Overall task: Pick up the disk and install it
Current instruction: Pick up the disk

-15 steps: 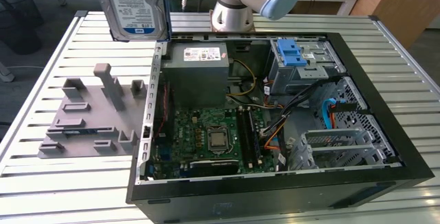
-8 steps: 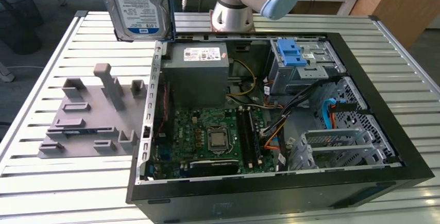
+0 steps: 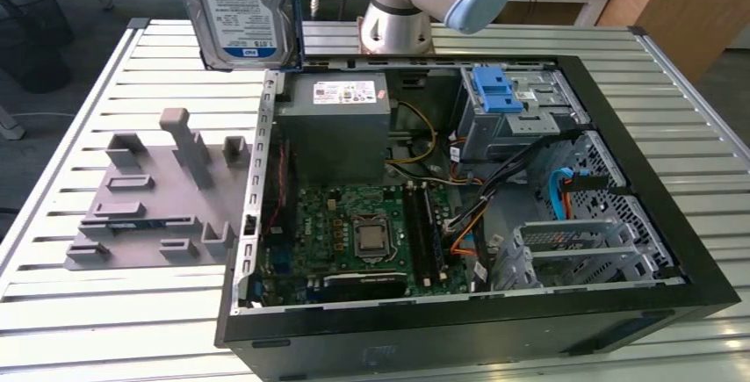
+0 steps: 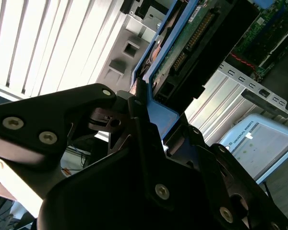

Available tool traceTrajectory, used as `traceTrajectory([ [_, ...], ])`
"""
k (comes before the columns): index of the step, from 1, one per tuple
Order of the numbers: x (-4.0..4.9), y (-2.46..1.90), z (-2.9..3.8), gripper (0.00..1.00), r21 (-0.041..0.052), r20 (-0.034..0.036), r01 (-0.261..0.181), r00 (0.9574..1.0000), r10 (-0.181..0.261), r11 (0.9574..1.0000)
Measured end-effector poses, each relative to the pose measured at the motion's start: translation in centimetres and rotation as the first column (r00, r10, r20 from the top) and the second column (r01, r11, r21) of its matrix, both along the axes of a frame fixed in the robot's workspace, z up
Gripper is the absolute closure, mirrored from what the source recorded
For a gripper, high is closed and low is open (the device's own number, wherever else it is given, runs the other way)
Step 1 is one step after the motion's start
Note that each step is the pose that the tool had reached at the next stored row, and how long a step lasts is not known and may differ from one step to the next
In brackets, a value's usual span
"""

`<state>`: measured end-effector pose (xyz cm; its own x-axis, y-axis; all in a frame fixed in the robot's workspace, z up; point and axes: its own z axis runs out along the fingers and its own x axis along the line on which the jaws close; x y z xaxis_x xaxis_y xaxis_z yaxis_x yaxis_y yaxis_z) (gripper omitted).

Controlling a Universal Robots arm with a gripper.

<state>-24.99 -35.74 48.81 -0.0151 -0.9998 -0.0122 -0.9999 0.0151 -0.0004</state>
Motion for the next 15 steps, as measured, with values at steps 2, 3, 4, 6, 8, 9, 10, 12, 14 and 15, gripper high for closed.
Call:
traceTrajectory([
  [2,0.02,-0.04,0.00,0.64,0.0000,0.0000,0.000,1.0000,0.000,1.0000],
  [3,0.02,-0.08,0.00,0.64,0.0000,-0.0001,0.000,1.0000,0.000,1.0000],
  [4,0.01,-0.16,-0.01,0.64,0.0000,-0.0001,0.000,1.0000,0.000,1.0000],
  [6,0.01,-0.52,-0.03,0.64,0.0000,-0.0001,0.000,1.0000,0.000,1.0000],
  [8,0.01,-1.04,-0.07,0.64,0.0000,0.0000,0.000,1.0000,0.000,1.0000],
  [9,0.01,-1.24,-0.08,0.64,0.0001,0.0000,0.000,1.0000,0.000,1.0000],
  [10,0.01,-1.38,-0.09,0.64,0.0000,0.0001,0.000,1.0000,0.000,1.0000],
  [12,0.11,-1.52,-0.12,0.64,0.0001,0.0000,0.000,1.0000,0.000,1.0000],
  [14,0.48,-1.57,-0.13,0.64,-0.0001,-0.0001,0.000,1.0000,0.000,1.0000],
  [15,0.64,-1.58,-0.15,0.64,-0.0001,0.0000,0.000,1.0000,0.000,1.0000],
])
